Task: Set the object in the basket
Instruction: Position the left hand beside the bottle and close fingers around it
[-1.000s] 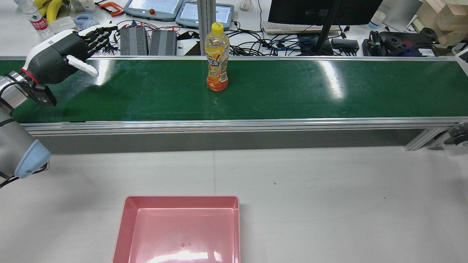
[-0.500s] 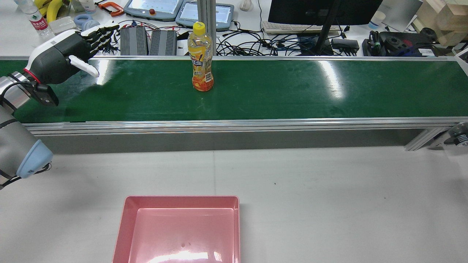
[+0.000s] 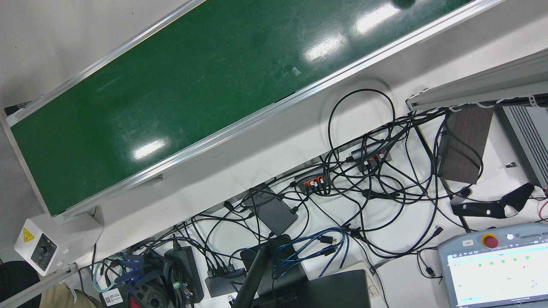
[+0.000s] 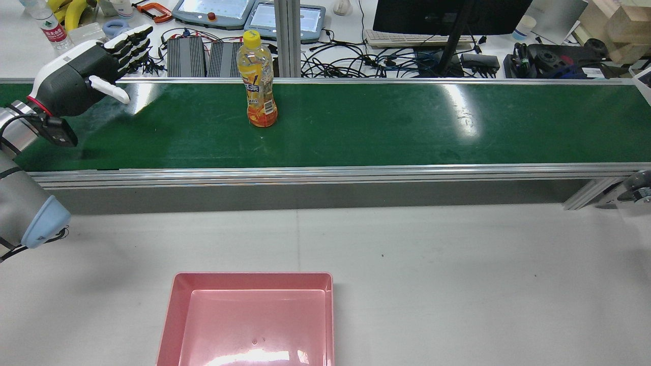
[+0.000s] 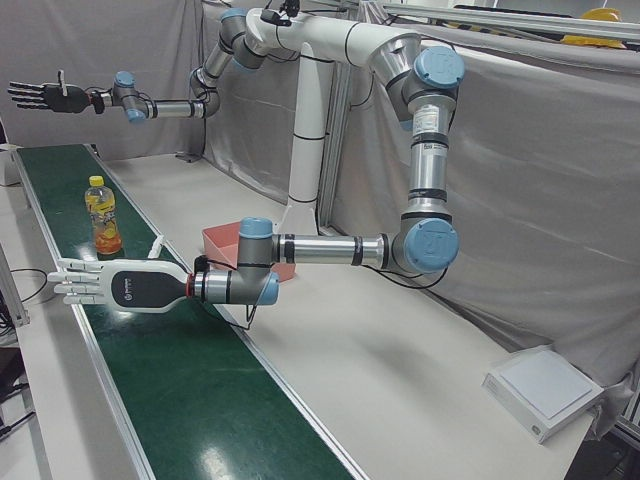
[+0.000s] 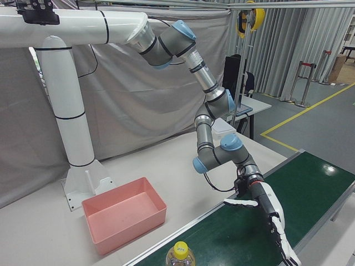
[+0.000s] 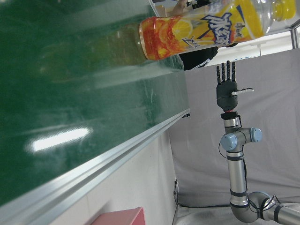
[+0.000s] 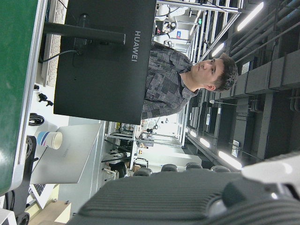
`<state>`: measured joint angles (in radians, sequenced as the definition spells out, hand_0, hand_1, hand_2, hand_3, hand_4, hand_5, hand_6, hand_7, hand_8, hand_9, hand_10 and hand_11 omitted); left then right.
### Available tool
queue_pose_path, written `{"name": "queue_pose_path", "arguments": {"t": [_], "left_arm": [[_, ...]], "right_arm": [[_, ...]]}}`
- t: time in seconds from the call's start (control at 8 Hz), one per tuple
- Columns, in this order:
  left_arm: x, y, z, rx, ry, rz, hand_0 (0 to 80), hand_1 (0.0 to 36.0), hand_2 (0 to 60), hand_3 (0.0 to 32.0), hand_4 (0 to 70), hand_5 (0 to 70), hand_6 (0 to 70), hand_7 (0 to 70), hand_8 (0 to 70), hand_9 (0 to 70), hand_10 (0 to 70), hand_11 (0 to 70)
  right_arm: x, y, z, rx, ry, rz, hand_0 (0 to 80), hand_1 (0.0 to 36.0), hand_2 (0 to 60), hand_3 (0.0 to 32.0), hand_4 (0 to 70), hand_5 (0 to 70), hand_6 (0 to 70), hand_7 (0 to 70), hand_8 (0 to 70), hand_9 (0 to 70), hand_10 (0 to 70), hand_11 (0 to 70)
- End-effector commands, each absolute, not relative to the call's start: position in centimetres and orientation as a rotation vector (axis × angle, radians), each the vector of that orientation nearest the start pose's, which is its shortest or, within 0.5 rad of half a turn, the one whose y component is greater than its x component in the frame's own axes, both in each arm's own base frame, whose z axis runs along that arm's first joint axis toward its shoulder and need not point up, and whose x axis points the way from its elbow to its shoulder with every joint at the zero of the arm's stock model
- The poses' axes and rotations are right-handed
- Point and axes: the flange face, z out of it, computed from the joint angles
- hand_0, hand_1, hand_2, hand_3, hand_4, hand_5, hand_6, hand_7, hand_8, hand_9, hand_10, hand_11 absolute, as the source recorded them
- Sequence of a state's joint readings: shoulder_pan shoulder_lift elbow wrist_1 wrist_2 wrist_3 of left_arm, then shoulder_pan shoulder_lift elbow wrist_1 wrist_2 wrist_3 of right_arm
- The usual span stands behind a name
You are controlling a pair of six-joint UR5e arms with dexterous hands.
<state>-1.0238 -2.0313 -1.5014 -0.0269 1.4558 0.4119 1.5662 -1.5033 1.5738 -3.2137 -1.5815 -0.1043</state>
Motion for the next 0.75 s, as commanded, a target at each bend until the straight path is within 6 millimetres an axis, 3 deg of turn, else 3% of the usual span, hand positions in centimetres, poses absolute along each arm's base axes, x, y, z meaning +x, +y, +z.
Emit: {"name": "queue_pose_path", "arguments": {"t": [0.0, 0.62], "left_arm": [[22.8, -66.0, 45.2, -0.048, 2.337, -1.432, 51.2, 6.7, 0.0, 0.0, 6.2, 10.0, 0.0, 2.1, 1.7, 2.7, 2.2, 4.5], [24.4, -66.4, 41.9, -0.074, 2.369, -1.38, 53.7, 7.7, 0.0, 0.0, 10.0, 13.9, 0.0, 2.3, 2.8, 3.9, 2.4, 4.9]], "right_arm": [[13.0, -52.0, 65.9, -0.101, 2.279, -2.281, 0.0, 0.0, 0.0, 0.0, 0.0, 0.0, 0.0, 0.0, 0.0, 0.0, 0.0, 0.0], [13.0, -52.0, 65.9, -0.101, 2.279, -2.281, 0.0, 0.0, 0.0, 0.0, 0.0, 0.0, 0.0, 0.0, 0.0, 0.0, 0.0, 0.0]]}}
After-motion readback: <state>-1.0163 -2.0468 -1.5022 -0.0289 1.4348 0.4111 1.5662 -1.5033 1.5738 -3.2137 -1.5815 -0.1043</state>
